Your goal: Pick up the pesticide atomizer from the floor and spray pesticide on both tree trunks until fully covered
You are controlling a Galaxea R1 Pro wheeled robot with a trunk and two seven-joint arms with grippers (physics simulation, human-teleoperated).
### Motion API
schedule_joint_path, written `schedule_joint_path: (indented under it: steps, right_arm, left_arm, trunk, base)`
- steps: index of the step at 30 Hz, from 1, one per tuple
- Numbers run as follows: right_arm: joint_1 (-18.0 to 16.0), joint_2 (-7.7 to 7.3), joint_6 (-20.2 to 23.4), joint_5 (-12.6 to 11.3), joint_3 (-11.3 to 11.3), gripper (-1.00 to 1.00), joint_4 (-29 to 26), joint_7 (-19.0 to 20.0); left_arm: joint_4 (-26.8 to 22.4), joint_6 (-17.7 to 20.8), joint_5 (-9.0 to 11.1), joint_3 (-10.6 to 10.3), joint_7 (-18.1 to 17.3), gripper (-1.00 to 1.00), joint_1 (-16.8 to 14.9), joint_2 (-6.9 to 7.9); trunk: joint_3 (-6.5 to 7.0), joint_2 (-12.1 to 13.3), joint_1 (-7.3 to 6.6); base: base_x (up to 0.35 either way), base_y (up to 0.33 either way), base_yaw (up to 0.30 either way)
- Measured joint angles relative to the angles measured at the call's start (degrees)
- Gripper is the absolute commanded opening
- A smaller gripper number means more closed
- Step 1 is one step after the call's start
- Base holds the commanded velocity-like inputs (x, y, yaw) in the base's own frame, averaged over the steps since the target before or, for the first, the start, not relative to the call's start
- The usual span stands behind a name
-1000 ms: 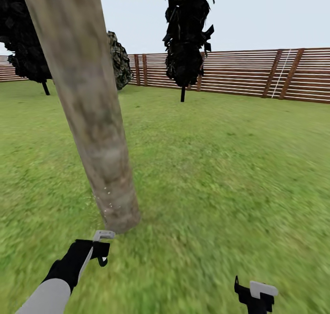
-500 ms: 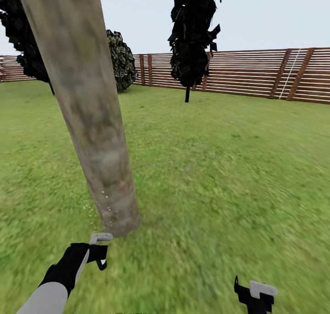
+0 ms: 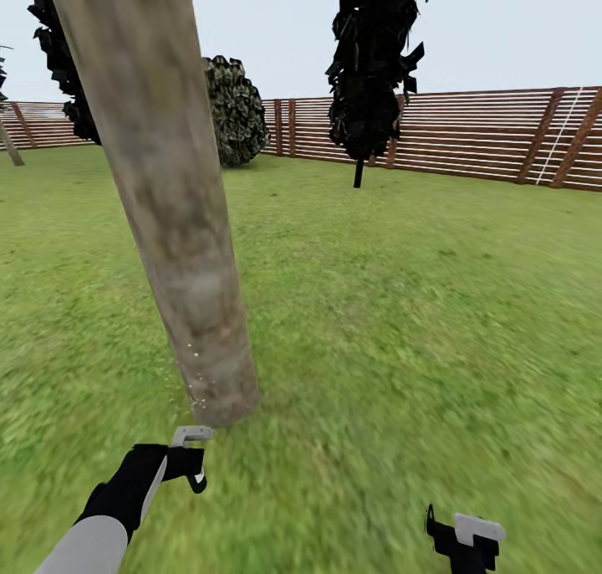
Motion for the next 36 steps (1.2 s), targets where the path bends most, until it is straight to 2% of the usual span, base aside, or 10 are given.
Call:
schedule_joint_path:
  steps: [3, 9, 18, 36]
  right_arm:
    - [0.00, 0.00, 0.00, 0.00, 0.00, 1.00, 0.00, 0.00]
    - [0.00, 0.07, 0.00, 0.00, 0.00, 1.00, 0.00, 0.00]
    - [0.00, 0.09, 0.00, 0.00, 0.00, 1.00, 0.00, 0.00]
    - [0.00, -0.06, 0.00, 0.00, 0.00, 1.00, 0.00, -0.06]
  left_arm:
    - [0.00, 0.05, -0.03, -0.08, 0.10, -1.00, 0.01, 0.04]
    - [0.00, 0.21, 0.28, 0.13, 4.11, -1.00, 0.01, 0.04]
    - [0.00, 0.23, 0.40, 0.16, 4.32, -1.00, 0.02, 0.01]
    - [-0.02, 0.22, 0.43, 0.66, 4.32, -1.00, 0.03, 0.17]
  trunk:
    - [0.00, 0.00, 0.00]
    - [0.00, 0.00, 0.00]
    - [0.00, 0.00, 0.00]
    - [0.00, 0.00, 0.00]
  base:
    - [0.000, -0.272, 0.005]
    - [0.000, -0.272, 0.190]
    - [0.002, -0.272, 0.254]
    - [0.123, -0.258, 0.015]
